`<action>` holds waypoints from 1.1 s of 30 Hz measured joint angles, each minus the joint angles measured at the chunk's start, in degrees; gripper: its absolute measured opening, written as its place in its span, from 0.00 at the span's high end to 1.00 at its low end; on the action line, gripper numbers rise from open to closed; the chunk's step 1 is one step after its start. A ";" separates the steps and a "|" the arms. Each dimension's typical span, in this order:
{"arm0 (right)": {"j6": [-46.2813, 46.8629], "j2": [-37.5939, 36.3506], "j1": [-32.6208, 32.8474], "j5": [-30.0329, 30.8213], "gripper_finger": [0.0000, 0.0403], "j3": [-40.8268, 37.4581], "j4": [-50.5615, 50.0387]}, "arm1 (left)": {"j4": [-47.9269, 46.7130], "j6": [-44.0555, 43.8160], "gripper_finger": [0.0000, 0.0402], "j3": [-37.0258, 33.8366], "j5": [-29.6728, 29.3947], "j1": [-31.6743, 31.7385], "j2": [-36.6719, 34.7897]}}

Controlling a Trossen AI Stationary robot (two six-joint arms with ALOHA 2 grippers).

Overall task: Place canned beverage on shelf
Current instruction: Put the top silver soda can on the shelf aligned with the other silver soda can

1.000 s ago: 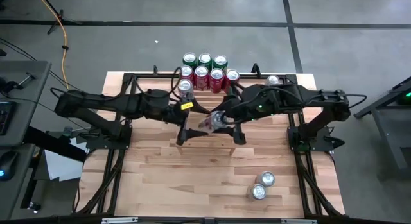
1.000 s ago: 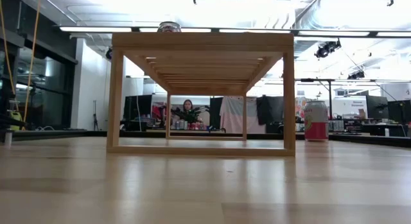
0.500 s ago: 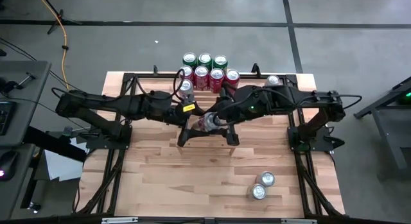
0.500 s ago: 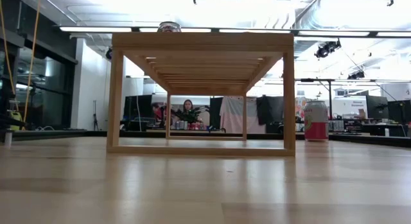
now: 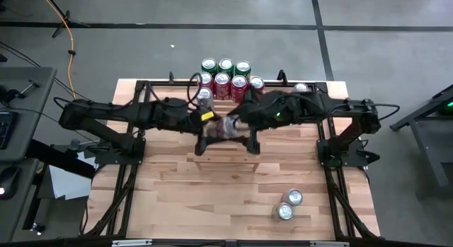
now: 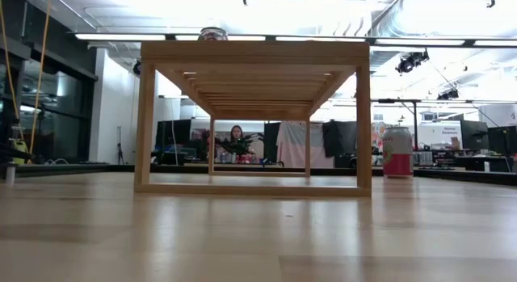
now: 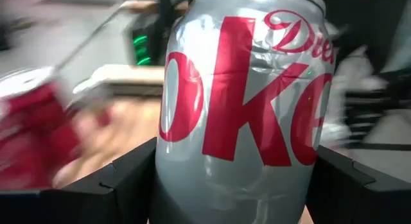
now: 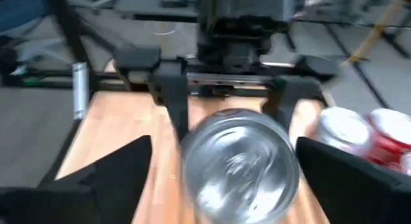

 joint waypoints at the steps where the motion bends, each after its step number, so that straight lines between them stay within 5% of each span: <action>1: 0.51 -0.53 -0.07 1.28 0.06 0.04 -0.55 | -0.99 0.13 0.27 -0.16 -1.84 0.34 -0.54; 9: 2.85 -5.04 -1.39 7.02 0.04 0.11 -7.54 | -3.06 -1.07 0.27 -1.86 -3.74 2.65 -5.40; 14: 5.71 -6.84 -2.09 7.21 0.04 -1.76 -10.65 | 15.45 -5.41 0.27 -11.31 -2.86 2.70 -8.36; 18: 7.51 -10.24 -2.05 7.04 0.04 -10.68 -6.13 | 32.10 -12.13 0.27 -20.39 -0.28 2.70 -7.97; 22: 12.48 -15.27 -2.06 6.52 0.04 -24.78 6.12 | 40.56 -16.43 0.27 -24.07 -0.09 2.60 -7.77; 27: 17.29 -20.71 -2.04 6.35 0.04 -40.45 34.66 | 41.13 -16.33 0.27 -24.59 -0.17 2.24 -7.23; 33: 20.65 -19.54 -3.25 6.00 0.04 -49.22 59.88 | 44.55 -16.01 0.27 -24.48 -0.99 2.48 -5.64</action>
